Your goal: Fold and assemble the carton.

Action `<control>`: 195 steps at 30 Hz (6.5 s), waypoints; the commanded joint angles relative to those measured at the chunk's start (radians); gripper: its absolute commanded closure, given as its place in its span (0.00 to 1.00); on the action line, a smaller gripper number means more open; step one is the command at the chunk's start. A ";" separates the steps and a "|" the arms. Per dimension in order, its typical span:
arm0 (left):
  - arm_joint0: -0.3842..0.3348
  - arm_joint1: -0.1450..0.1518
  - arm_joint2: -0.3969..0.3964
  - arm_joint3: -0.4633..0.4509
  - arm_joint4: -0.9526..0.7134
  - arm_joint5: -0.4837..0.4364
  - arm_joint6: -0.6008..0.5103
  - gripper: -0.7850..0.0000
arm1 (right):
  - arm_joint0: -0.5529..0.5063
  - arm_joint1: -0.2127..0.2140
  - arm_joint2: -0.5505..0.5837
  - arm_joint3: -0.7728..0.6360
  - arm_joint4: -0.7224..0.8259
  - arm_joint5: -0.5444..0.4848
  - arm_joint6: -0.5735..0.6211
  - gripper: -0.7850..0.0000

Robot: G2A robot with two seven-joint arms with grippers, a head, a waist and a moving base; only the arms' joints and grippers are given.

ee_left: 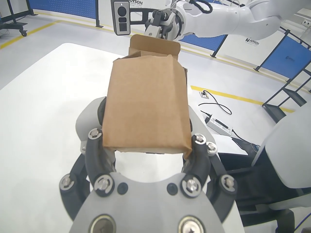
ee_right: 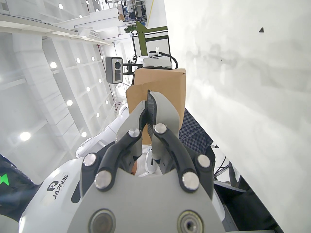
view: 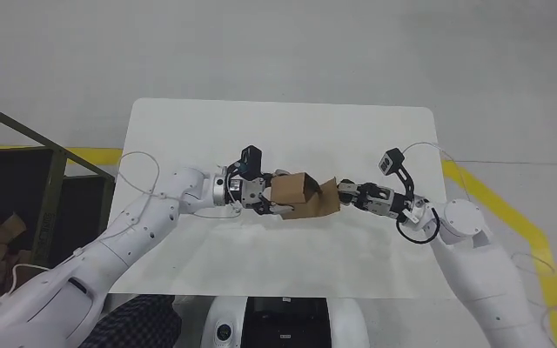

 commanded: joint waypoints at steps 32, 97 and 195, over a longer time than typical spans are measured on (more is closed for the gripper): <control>0.043 -0.022 -0.055 -0.001 0.003 0.000 0.028 0.39 | 0.025 -0.032 -0.103 0.062 0.025 0.014 -0.048 1.00; -0.002 -0.022 0.009 0.001 0.026 0.000 -0.031 0.36 | 0.072 -0.025 -0.047 -0.031 -0.114 0.068 -0.004 0.82; 0.086 -0.067 -0.140 -0.013 0.139 0.000 -0.035 0.00 | 0.097 -0.032 -0.143 -0.127 -0.236 0.177 -0.102 0.93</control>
